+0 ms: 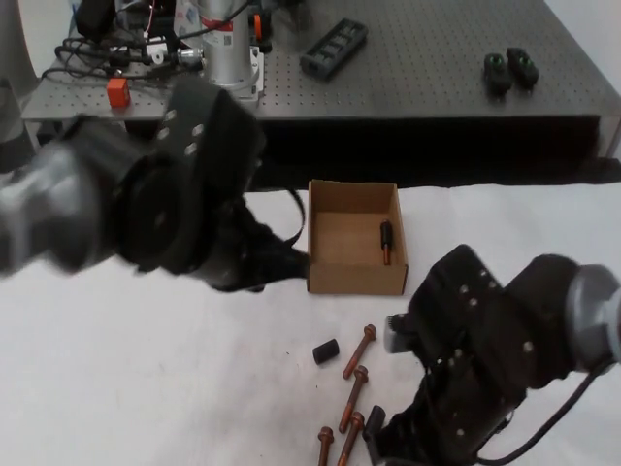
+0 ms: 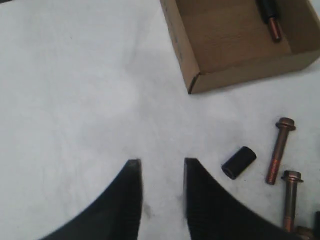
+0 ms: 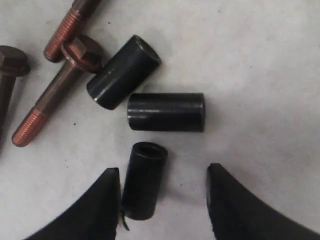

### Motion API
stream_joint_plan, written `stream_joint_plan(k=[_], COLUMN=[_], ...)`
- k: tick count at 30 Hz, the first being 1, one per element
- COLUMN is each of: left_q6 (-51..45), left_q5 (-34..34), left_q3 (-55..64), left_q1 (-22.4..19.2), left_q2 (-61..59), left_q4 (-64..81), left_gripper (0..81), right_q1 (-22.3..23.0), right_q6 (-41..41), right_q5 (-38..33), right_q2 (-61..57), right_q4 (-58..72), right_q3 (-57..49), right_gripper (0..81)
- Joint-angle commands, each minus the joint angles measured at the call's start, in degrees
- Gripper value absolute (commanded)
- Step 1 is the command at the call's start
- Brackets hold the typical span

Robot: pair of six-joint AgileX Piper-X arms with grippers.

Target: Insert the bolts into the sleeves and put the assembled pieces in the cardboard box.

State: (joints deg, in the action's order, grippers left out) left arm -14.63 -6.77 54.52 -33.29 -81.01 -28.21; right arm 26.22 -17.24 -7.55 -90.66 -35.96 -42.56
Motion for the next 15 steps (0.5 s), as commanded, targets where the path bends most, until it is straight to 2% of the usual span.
stream_joint_plan(k=[1, 6, 12, 15], left_q6=[-0.59, -0.32, 0.15, 0.48], left_q5=[0.17, 3.15, 11.78, 18.66], left_q3=[-0.11, -0.38, -0.38, -0.38], left_q1=[-0.06, -0.06, -0.06, -0.06], left_q2=[0.6, 0.86, 0.86, 0.7], left_q4=[1.08, 0.88, -0.29, -2.26], left_gripper=[21.2, 21.2, 21.2, 21.3], right_q1=[1.45, 2.65, 2.65, 2.65], right_q6=[-1.13, -0.9, 2.24, 4.66], right_q5=[-0.04, 0.12, 0.62, 2.01], right_q2=[-1.84, -2.79, -2.79, -2.79], right_q4=[0.58, 0.41, 1.49, 1.03], right_q3=[-0.31, -0.31, -0.31, -0.31], right_gripper=[36.3, 23.3, 13.7, 7.0])
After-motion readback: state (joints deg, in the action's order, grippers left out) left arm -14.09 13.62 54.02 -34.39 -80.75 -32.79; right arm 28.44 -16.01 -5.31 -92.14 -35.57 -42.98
